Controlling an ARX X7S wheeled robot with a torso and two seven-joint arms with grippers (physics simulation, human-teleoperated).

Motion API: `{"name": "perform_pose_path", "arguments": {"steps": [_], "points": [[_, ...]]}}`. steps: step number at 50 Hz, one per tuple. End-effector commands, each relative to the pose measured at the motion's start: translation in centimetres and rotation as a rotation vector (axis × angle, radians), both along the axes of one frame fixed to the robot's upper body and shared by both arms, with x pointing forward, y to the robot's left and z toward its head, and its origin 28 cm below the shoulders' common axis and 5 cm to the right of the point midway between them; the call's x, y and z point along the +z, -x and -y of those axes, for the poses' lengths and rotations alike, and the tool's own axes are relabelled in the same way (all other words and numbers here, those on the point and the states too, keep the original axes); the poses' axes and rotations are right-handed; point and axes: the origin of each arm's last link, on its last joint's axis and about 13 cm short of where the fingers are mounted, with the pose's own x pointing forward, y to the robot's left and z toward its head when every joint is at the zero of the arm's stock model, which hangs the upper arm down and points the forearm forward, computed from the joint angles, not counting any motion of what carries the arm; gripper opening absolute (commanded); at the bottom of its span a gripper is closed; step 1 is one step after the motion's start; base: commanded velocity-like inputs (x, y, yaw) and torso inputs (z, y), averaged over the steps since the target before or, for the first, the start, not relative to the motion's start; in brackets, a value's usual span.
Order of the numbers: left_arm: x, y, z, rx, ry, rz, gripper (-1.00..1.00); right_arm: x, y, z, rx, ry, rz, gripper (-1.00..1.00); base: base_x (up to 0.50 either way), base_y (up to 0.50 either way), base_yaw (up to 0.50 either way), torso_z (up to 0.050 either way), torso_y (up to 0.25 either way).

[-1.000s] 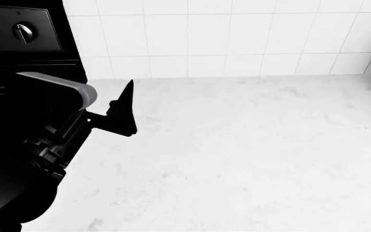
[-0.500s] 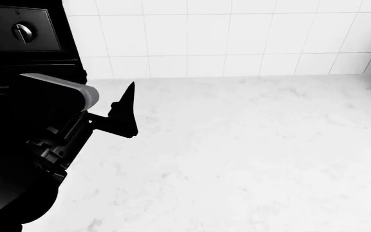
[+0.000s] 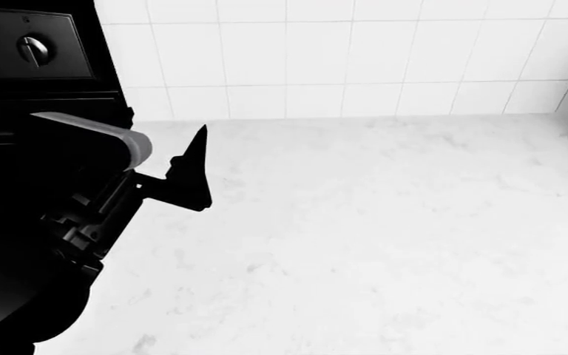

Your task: Pick the lime, brussel sprout from the counter and place them in the cabinet. Then close the cabinet.

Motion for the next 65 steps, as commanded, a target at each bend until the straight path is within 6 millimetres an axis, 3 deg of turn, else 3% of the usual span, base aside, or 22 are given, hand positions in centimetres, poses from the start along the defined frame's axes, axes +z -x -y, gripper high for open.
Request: {"name": "perform_pose_path", "arguments": {"steps": [1, 14, 29, 42, 65], "points": [[-0.7, 0.0, 0.1, -0.005, 0.0, -0.023, 1.0, 2.6, -0.5, -3.3, 0.041, 0.142, 0.006, 1.0, 0.0, 0.0, 0.0, 0.0, 0.0], [-0.5, 0.2, 0.1, -0.008, 0.003, -0.019, 1.0, 5.1, -1.9, -6.0, 0.026, 0.266, -0.063, 1.0, 0.0, 0.0, 0.01, 0.0, 0.0], [-0.4, 0.2, -0.1, -0.008, 0.005, -0.016, 1.0, 5.4, -5.5, -7.6, 0.015, 0.371, -0.194, 1.0, 0.0, 0.0, 0.01, 0.0, 0.0], [-0.3, 0.3, -0.3, -0.004, 0.006, -0.014, 1.0, 6.1, -6.8, -8.8, 0.02, 0.457, -0.267, 1.0, 0.0, 0.0, 0.01, 0.0, 0.0], [-0.2, 0.3, -0.3, -0.003, 0.01, -0.011, 1.0, 6.0, -9.2, -9.6, -0.284, 0.666, -0.429, 1.0, 0.0, 0.0, 0.0, 0.0, 0.0]]}}
